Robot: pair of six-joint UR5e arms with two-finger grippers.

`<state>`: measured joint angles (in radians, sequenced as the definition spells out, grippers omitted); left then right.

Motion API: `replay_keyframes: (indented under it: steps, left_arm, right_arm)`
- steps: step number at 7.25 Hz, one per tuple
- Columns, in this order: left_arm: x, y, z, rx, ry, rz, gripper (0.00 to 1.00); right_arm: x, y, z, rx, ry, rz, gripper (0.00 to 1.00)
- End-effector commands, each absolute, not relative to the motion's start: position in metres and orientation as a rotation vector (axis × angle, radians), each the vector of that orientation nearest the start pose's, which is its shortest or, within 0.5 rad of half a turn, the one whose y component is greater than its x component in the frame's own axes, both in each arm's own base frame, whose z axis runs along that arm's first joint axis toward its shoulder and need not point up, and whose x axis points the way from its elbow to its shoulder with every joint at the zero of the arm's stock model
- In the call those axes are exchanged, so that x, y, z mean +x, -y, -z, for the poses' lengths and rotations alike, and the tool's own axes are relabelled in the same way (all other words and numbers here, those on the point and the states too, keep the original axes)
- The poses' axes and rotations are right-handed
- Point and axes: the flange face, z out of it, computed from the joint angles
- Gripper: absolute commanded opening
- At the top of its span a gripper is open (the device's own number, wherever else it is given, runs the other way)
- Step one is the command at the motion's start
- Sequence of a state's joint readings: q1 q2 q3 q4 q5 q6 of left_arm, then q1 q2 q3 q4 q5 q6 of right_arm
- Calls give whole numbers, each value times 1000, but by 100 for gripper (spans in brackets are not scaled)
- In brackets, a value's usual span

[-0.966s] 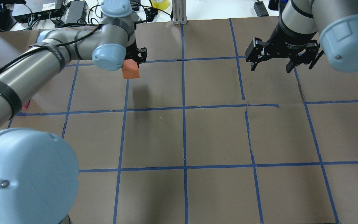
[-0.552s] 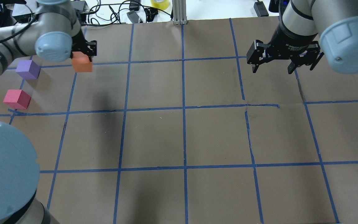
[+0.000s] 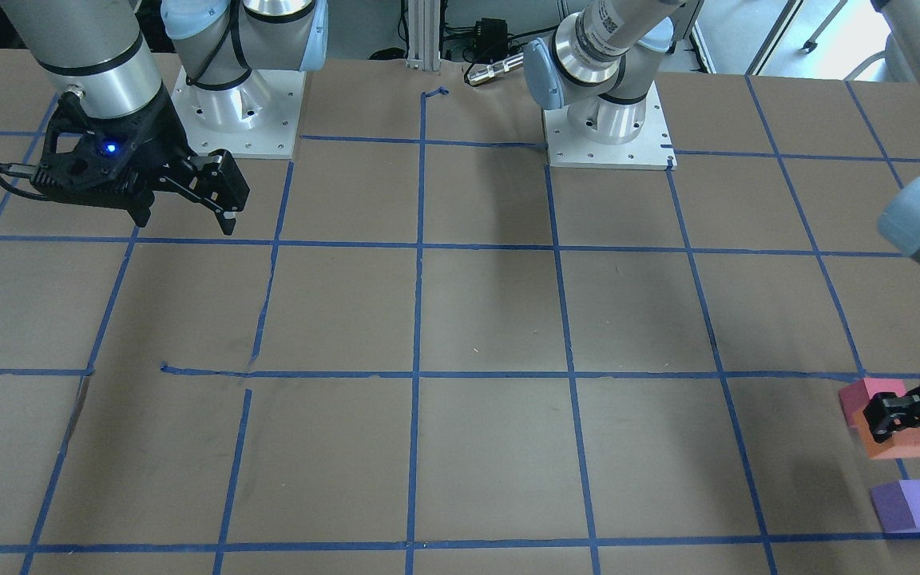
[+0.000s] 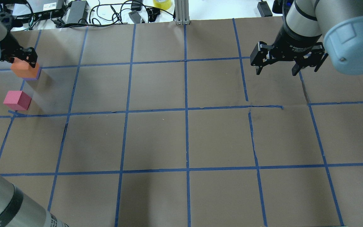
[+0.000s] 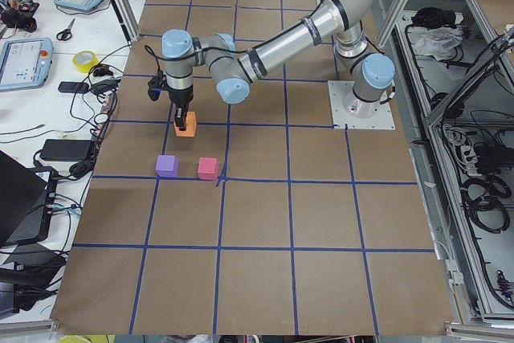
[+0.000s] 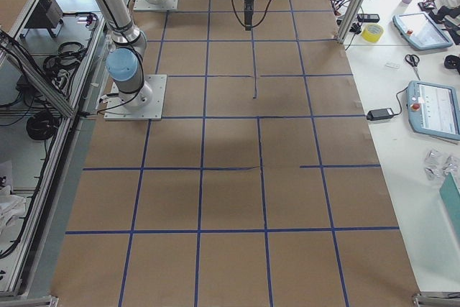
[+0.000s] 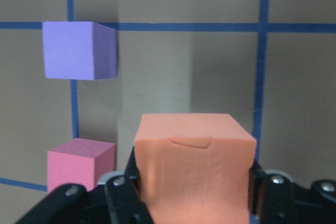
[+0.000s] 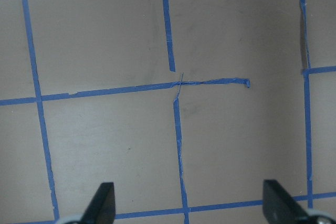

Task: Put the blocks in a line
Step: 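Carry the orange cube with the left gripper toward the purple and pink cubes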

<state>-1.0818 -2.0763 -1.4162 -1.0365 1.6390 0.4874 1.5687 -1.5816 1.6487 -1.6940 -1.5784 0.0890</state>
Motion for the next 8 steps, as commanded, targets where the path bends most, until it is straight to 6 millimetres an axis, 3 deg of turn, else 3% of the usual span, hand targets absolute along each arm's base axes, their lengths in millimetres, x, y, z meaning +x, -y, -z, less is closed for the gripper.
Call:
replay_keyframes:
  steps: [1, 3, 4, 6, 8]
  left_arm:
    - [286, 666, -310, -53, -3064, 227, 1]
    - [323, 659, -288, -137, -3118, 251, 0]
    - [333, 665, -292, -148, -3109, 259, 0]
    - [332, 666, -272, -151, -3158, 166, 0]
    - [333, 669, -260, -40, -3156, 160, 0]
  right_arm:
    - [131, 492, -467, 145, -3143, 83, 100]
    - [131, 492, -467, 145, -3143, 82, 100]
    - [131, 492, -466, 145, -3143, 78, 100]
    - [131, 492, -465, 148, -3144, 75, 100]
    - [131, 492, -465, 145, -3144, 75, 100]
